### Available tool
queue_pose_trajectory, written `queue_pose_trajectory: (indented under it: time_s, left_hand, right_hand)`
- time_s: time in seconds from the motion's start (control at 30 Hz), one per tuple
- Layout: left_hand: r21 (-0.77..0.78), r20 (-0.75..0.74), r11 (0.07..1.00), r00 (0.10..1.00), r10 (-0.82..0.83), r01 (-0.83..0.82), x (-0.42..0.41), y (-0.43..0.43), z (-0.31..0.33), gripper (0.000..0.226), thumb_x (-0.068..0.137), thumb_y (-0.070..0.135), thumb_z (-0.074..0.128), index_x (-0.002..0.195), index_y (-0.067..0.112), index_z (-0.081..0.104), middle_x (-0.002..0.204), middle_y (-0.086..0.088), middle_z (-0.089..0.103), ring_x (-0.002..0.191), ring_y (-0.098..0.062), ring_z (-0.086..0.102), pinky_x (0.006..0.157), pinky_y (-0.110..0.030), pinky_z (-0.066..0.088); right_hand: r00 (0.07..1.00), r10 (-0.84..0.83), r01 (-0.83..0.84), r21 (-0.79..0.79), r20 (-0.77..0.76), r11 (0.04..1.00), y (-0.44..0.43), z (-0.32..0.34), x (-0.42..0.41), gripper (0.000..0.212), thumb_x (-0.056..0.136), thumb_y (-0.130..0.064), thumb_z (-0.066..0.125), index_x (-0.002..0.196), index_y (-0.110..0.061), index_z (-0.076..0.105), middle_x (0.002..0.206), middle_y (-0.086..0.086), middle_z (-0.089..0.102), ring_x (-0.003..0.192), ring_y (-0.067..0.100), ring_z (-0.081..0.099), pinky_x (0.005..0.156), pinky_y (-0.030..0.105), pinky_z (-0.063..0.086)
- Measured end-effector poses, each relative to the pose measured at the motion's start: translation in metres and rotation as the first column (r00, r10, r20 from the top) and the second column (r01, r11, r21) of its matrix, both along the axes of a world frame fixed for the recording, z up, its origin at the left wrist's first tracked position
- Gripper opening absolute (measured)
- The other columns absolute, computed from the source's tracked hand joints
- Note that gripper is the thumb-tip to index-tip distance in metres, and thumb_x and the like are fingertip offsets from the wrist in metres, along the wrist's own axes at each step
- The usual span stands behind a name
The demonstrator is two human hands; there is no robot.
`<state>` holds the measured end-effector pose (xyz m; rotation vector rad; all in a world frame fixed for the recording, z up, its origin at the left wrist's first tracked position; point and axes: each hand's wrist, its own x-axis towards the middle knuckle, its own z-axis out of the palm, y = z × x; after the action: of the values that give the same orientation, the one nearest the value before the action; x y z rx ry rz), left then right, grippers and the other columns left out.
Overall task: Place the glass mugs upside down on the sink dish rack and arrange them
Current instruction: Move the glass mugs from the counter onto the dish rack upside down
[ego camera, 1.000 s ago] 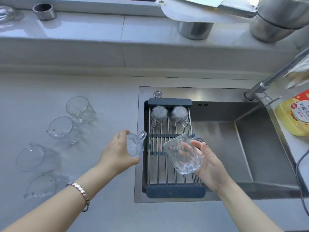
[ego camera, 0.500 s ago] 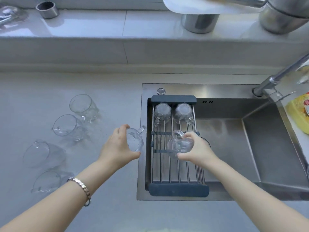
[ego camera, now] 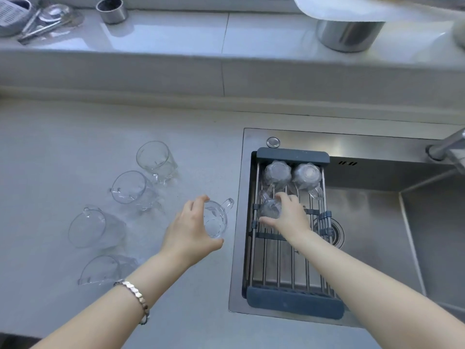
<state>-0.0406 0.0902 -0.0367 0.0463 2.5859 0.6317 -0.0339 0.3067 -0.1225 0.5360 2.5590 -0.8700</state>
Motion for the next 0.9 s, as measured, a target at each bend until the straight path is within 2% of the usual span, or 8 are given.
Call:
queue_pose_trajectory:
  time_s: [0.2, 0.27, 0.33, 0.43, 0.53, 0.63, 0.73, 0.9]
  left_hand:
    - [0.281, 0.189, 0.938, 0.97, 0.152, -0.202, 0.0, 0.028, 0.004, 0.078, 0.062, 0.035, 0.084, 0.128, 0.031, 0.043, 0.114, 0.002, 0.053, 0.097, -0.016, 0.058, 0.082, -0.03, 0.05]
    - [0.416, 0.407, 0.818, 0.885, 0.224, -0.398, 0.001, 0.047, 0.005, 0.07, 0.065, 0.036, 0.083, 0.124, 0.027, 0.046, 0.112, -0.003, 0.059, 0.097, -0.021, 0.063, 0.083, -0.037, 0.056]
    - [0.468, 0.617, 0.698, 0.766, 0.18, -0.542, 0.006, 0.068, 0.005, 0.056, 0.075, 0.033, 0.076, 0.121, 0.019, 0.049, 0.116, -0.01, 0.061, 0.097, -0.026, 0.067, 0.079, -0.038, 0.06]
    - [0.487, 0.754, 0.652, 0.657, 0.022, -0.581, 0.009, 0.092, 0.002, 0.054, 0.081, 0.043, 0.067, 0.125, 0.015, 0.052, 0.122, -0.015, 0.062, 0.095, -0.027, 0.07, 0.075, -0.035, 0.061]
    - [0.458, 0.779, 0.733, 0.625, -0.058, -0.503, 0.006, 0.104, 0.001, 0.055, 0.084, 0.05, 0.059, 0.128, 0.019, 0.052, 0.122, -0.013, 0.063, 0.099, -0.025, 0.068, 0.083, -0.036, 0.059]
    - [0.401, 0.616, 0.883, 0.785, -0.064, -0.242, 0.004, 0.102, 0.0, 0.054, 0.087, 0.048, 0.056, 0.133, 0.021, 0.045, 0.126, -0.004, 0.056, 0.106, -0.021, 0.062, 0.09, -0.037, 0.054]
    - [0.376, 0.51, 0.909, 0.859, -0.039, -0.182, 0.001, 0.089, 0.0, 0.043, 0.091, 0.033, 0.056, 0.13, 0.017, 0.047, 0.118, -0.007, 0.059, 0.103, -0.021, 0.062, 0.089, -0.035, 0.051]
    - [0.327, 0.471, 0.916, 0.88, 0.055, -0.232, 0.006, 0.058, -0.006, 0.029, 0.093, 0.024, 0.053, 0.119, 0.013, 0.054, 0.092, 0.002, 0.059, 0.094, -0.017, 0.06, 0.078, -0.027, 0.046]
  right_hand:
    - [0.993, 0.022, -0.053, -0.279, -0.115, 0.959, 0.013, 0.027, 0.053, 0.105, 0.064, -0.028, 0.083, 0.143, -0.027, 0.014, 0.146, -0.008, 0.016, 0.137, 0.009, 0.021, 0.113, 0.027, 0.017]
    - [0.985, 0.089, -0.142, -0.405, -0.147, 0.903, 0.012, 0.039, 0.073, 0.107, 0.059, -0.027, 0.086, 0.136, -0.043, 0.014, 0.14, -0.022, 0.019, 0.129, -0.007, 0.027, 0.11, 0.017, 0.023]
    - [0.97, -0.008, -0.115, -0.486, -0.245, 0.866, 0.013, 0.047, 0.087, 0.099, 0.059, -0.021, 0.087, 0.125, -0.055, 0.021, 0.136, -0.029, 0.025, 0.121, -0.017, 0.036, 0.099, 0.004, 0.034]
    - [0.899, -0.278, 0.024, -0.596, -0.339, 0.802, 0.029, 0.056, 0.094, 0.082, 0.057, -0.017, 0.087, 0.109, -0.058, 0.039, 0.129, -0.007, 0.046, 0.11, 0.002, 0.057, 0.085, 0.01, 0.049]
    - [0.904, -0.156, -0.032, -0.428, -0.397, 0.903, 0.057, 0.068, 0.092, 0.077, 0.053, -0.02, 0.088, 0.108, -0.051, 0.044, 0.124, -0.011, 0.048, 0.101, 0.0, 0.058, 0.077, 0.01, 0.051]
    - [0.928, 0.127, -0.164, -0.078, -0.351, 0.983, 0.086, 0.074, 0.081, 0.07, 0.056, -0.013, 0.085, 0.116, -0.03, 0.053, 0.118, -0.015, 0.054, 0.099, -0.001, 0.053, 0.083, 0.016, 0.047]
    - [0.929, 0.338, -0.302, 0.218, -0.151, 0.928, 0.098, 0.067, 0.062, 0.071, 0.061, -0.022, 0.076, 0.127, -0.022, 0.051, 0.125, -0.007, 0.057, 0.103, 0.021, 0.052, 0.086, 0.029, 0.047]
    - [0.919, 0.394, -0.371, 0.384, 0.02, 0.845, 0.07, 0.043, 0.021, 0.069, 0.073, -0.026, 0.066, 0.136, -0.019, 0.038, 0.128, -0.001, 0.05, 0.11, 0.028, 0.045, 0.081, 0.035, 0.049]
